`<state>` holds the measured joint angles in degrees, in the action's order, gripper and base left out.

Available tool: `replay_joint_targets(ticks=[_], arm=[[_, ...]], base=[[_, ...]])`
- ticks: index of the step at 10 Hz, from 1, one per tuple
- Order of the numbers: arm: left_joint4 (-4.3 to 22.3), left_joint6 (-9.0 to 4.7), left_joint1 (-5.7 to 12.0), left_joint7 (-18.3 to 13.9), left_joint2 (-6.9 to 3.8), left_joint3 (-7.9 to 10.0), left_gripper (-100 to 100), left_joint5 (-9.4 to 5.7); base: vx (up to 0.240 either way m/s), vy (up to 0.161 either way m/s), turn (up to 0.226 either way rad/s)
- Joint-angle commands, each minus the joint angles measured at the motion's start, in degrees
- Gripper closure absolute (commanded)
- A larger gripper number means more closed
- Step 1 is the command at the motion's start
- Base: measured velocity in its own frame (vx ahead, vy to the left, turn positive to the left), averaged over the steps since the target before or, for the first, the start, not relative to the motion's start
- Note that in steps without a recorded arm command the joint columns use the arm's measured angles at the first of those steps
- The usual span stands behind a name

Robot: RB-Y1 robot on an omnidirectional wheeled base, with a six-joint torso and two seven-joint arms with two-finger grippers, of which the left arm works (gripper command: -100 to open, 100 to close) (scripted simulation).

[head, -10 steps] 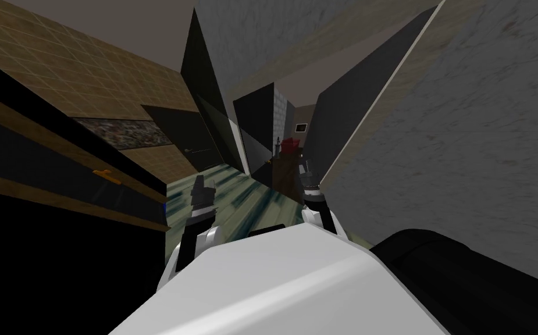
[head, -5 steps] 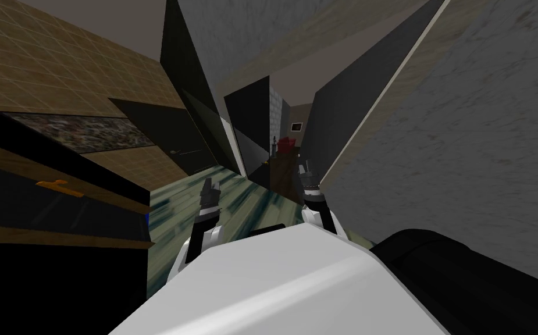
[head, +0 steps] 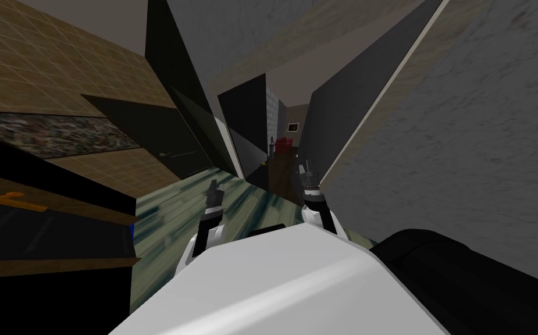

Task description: Push the door open

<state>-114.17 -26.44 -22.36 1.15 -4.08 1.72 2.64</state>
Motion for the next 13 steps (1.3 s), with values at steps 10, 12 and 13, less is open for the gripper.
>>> replay_joint_targets(ticks=[10, 12, 13], arm=[[14.12, -3.95, 4.42, -3.62, -1.42, -0.68, -100, 1.78], [16.94, -4.75, 5.30, -4.33, -1.63, -0.84, -100, 2.15], [18.39, -5.16, 5.75, -4.69, -1.72, -0.92, -100, 2.33]], base=[[0.093, 0.017, -0.103], [0.101, 0.026, -0.118], [0.102, 0.040, -0.097]])
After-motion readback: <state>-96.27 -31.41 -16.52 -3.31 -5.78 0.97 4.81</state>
